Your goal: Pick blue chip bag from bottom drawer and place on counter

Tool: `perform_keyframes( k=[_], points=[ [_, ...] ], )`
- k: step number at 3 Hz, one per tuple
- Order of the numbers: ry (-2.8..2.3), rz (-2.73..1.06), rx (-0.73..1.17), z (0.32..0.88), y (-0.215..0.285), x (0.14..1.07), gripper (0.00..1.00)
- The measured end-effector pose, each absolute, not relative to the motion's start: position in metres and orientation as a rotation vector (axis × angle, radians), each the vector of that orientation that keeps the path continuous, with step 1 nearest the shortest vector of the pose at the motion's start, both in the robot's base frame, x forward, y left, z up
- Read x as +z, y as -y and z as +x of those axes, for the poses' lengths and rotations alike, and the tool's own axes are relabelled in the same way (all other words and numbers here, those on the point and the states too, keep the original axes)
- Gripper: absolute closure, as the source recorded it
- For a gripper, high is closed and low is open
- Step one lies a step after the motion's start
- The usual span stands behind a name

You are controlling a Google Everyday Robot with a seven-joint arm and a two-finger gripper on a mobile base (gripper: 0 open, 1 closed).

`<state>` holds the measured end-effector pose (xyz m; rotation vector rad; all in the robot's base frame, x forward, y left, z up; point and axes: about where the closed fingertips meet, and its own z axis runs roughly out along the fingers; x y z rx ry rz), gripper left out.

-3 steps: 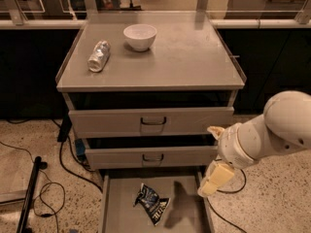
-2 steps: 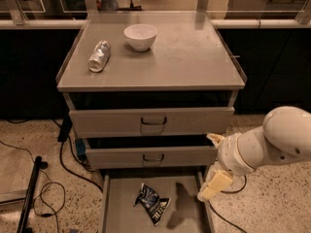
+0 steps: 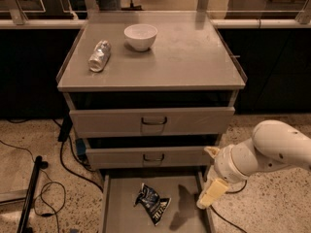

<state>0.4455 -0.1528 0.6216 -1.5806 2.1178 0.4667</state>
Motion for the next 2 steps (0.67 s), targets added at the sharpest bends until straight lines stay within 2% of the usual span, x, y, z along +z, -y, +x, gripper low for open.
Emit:
perform_keyframes(
  k=[2],
  points=[
    [-2.128, -1.595, 0.463, 0.4445, 0.1486, 0.6137, 0.0]
  ],
)
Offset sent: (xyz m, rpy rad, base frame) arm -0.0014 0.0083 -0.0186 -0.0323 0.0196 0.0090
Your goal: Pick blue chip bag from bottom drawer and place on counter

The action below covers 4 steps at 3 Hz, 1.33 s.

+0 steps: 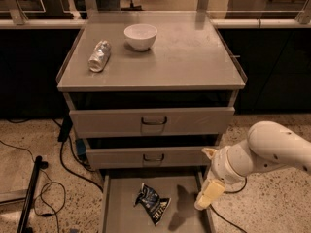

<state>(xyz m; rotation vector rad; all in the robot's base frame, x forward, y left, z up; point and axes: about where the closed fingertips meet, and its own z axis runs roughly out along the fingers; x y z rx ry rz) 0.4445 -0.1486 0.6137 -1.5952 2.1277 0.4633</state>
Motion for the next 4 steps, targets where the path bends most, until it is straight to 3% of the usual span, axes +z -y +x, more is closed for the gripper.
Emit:
perform_keyframes(
  k=[4],
  points=[
    [-2.2, -1.656, 0.601, 0.441, 0.113, 0.509, 0.0]
  ],
)
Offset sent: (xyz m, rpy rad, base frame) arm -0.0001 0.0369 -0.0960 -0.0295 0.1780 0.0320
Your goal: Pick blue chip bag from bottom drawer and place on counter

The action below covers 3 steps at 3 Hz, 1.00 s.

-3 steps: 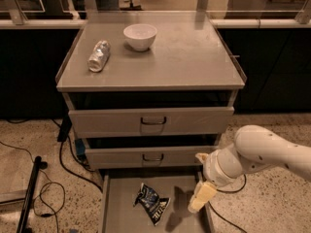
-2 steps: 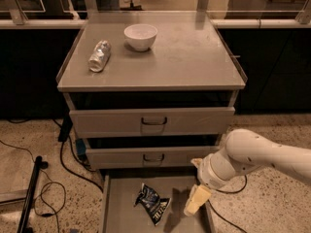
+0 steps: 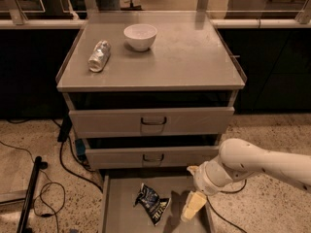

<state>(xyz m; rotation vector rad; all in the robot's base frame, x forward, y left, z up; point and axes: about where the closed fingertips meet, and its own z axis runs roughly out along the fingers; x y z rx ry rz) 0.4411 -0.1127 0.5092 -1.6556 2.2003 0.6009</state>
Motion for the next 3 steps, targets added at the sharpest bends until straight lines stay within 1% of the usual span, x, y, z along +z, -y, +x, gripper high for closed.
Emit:
perform_keyframes(
  k=[1, 3],
  points=[
    [-2.136, -1.593, 0.659, 0.445, 0.115, 0.492, 0.0],
    [-2.05, -1.461, 0.665, 0.46, 0.132, 0.449, 0.0]
  ],
)
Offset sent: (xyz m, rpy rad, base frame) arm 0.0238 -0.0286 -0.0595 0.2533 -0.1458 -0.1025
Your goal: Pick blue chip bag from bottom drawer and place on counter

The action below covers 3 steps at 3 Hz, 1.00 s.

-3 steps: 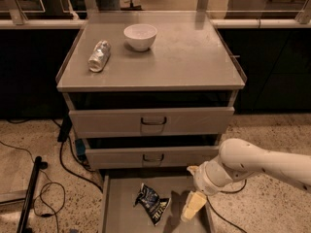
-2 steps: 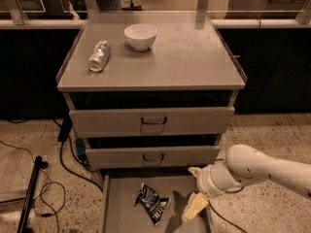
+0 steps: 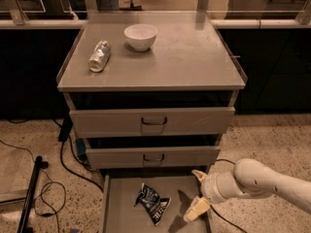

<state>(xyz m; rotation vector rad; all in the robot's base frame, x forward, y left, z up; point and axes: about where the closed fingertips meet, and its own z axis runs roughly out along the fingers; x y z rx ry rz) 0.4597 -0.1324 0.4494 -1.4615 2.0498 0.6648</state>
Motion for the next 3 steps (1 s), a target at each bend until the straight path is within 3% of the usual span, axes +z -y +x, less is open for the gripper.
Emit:
perform_keyframes(
  k=[3],
  points=[
    [-2.137, -1.428, 0.667, 0.462, 0.143, 0.393, 0.0]
  ],
)
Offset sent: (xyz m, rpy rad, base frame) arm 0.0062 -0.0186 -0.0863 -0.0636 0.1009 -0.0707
